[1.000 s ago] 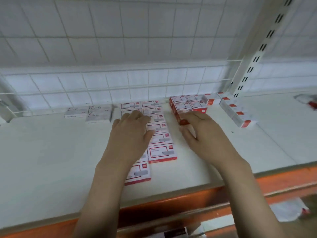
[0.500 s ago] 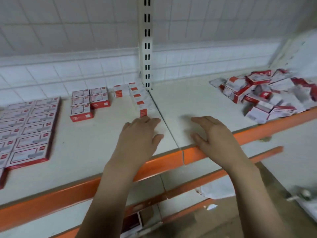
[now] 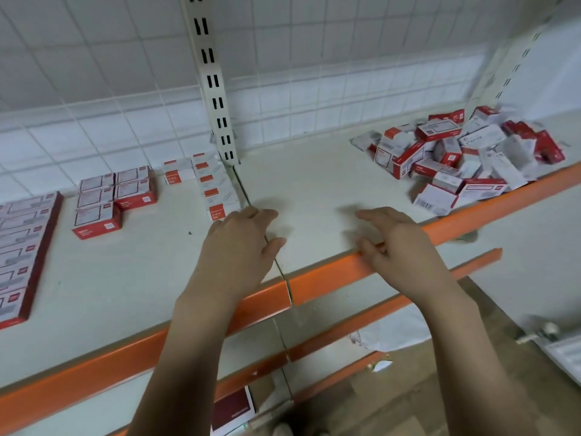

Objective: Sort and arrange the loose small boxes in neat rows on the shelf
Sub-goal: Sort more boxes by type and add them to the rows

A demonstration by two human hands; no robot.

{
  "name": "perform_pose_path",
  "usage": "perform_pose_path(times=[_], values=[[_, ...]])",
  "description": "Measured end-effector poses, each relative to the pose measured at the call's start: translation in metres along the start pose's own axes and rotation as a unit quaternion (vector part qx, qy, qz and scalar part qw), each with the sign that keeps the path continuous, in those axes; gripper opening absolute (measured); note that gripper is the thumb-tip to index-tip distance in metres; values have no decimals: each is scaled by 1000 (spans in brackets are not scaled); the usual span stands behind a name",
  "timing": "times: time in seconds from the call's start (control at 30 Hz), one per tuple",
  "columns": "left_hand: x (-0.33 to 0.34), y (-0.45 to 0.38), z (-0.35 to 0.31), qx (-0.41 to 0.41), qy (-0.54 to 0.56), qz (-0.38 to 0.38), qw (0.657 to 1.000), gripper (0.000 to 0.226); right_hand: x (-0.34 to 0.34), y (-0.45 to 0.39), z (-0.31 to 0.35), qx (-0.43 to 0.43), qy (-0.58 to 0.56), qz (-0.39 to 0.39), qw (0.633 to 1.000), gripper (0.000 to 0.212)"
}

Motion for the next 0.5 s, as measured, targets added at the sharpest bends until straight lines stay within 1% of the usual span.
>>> perform_pose_path(times=[0.17,0.33,0.5], values=[[0,-20,-9,19,25,2,1000,44,-11,-7,-13,17,13,-16,1000,41],[6,-41,-27,45,24,15,999,45,-27,-9,-33,36,26,-34,998,42],[23,-64,-65,76,22,30,996,45,-50,-3,-69,53,26,-55,997,40]])
Point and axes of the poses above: each hand's wrist, its own y-axis away from the middle knuckle, its own x-axis out of the palm, z = x × y, the point moved 9 cm from there along -y, towards the middle knuckle, and after that the axes turned 4 degrees about z, right-handed, at the moved point
